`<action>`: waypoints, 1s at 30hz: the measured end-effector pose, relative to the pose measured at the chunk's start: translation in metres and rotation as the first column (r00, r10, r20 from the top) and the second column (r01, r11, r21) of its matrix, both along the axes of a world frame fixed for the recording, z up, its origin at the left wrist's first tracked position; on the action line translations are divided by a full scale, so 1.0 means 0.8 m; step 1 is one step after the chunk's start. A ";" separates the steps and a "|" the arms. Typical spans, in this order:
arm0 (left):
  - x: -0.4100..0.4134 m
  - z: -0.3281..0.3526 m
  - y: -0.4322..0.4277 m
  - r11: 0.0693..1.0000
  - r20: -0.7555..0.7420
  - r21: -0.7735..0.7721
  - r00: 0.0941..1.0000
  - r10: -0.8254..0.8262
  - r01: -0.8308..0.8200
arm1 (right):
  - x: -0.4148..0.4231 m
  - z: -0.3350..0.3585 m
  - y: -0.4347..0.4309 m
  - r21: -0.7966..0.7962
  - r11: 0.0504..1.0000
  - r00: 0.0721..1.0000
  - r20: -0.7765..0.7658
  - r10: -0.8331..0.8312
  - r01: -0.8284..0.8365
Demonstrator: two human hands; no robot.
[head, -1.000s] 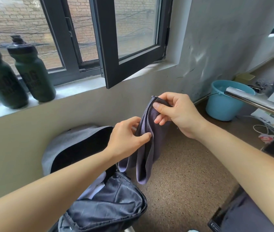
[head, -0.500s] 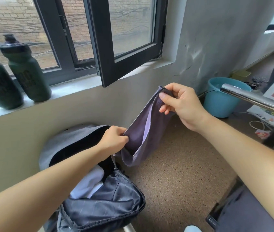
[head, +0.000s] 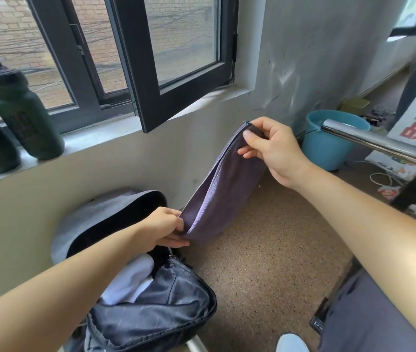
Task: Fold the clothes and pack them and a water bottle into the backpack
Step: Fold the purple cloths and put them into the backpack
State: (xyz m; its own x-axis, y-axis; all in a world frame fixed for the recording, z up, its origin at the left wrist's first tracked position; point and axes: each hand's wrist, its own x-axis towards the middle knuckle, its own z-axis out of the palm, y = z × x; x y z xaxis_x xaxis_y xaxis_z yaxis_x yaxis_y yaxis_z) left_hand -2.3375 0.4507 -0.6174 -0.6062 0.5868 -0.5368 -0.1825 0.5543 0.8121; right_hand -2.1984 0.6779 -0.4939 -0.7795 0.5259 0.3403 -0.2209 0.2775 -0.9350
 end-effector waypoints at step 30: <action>-0.037 0.054 -0.014 0.870 0.177 0.373 0.945 0.276 -0.324 | 0.004 -0.015 0.064 0.423 0.797 0.828 0.163 -0.536 0.432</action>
State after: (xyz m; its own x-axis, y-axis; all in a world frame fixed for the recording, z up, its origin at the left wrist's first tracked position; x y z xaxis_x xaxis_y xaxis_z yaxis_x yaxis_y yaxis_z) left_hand -2.3667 0.4394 -0.5741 -0.7353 0.5627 -0.3778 -0.3937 0.0991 0.9139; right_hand -2.1954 0.7295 -0.5058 -0.5394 0.7416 0.3988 0.2699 0.6009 -0.7523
